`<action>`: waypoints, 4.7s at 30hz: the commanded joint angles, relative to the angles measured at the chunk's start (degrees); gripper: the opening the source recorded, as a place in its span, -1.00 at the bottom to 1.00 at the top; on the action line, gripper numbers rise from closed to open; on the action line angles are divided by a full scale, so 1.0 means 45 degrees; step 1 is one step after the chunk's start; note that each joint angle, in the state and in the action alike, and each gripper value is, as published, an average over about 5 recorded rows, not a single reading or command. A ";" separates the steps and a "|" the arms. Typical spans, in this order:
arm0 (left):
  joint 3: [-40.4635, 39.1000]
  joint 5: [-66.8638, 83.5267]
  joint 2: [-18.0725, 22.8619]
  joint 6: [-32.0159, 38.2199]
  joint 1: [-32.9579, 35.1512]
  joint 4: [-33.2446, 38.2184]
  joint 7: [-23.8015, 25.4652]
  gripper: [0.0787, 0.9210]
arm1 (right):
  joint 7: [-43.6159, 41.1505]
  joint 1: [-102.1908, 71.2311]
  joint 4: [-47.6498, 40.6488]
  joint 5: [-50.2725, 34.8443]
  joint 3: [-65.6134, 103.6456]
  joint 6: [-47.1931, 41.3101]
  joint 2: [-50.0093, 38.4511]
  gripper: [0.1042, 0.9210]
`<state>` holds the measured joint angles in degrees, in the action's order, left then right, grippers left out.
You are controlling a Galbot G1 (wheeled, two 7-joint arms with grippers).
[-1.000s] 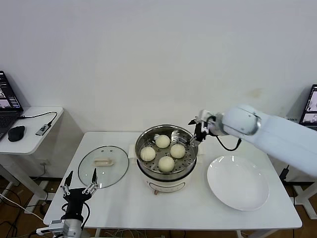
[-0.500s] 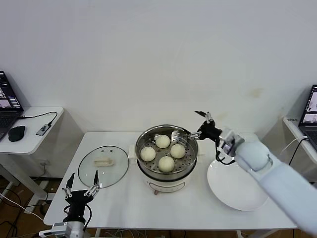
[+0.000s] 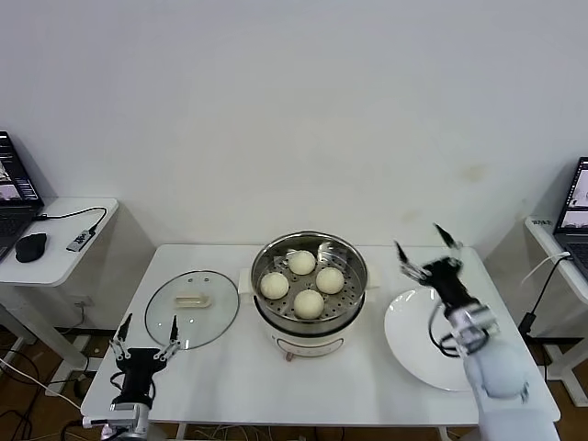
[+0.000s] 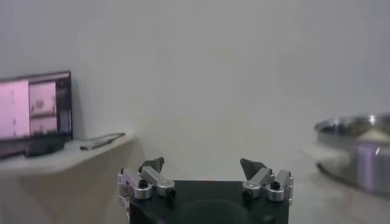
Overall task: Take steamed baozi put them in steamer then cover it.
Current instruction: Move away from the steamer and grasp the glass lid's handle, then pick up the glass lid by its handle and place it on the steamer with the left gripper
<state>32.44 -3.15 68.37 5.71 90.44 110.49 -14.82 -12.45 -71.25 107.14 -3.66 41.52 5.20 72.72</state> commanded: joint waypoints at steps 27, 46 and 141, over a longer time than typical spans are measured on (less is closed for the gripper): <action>-0.2436 -1.3253 -0.1934 0.1369 -0.6832 -0.8816 0.0632 0.77 | 0.1204 -0.4529 0.0197 0.0820 0.4508 0.0868 0.3628 0.76; -0.3028 -1.3381 -0.1709 0.1280 -0.8746 -1.0091 0.0811 0.77 | 0.1155 -0.4524 -0.0124 0.1132 0.4443 0.1037 0.3721 0.76; -0.9057 -1.6280 0.1950 -0.8084 -0.9765 -0.0837 0.7584 -0.84 | 0.1236 -0.4697 -0.0295 0.3682 0.1112 0.1668 0.3613 0.76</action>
<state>-0.83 -67.76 65.44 -28.25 52.53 111.71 14.62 -7.11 -92.58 106.34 11.75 47.13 12.66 88.78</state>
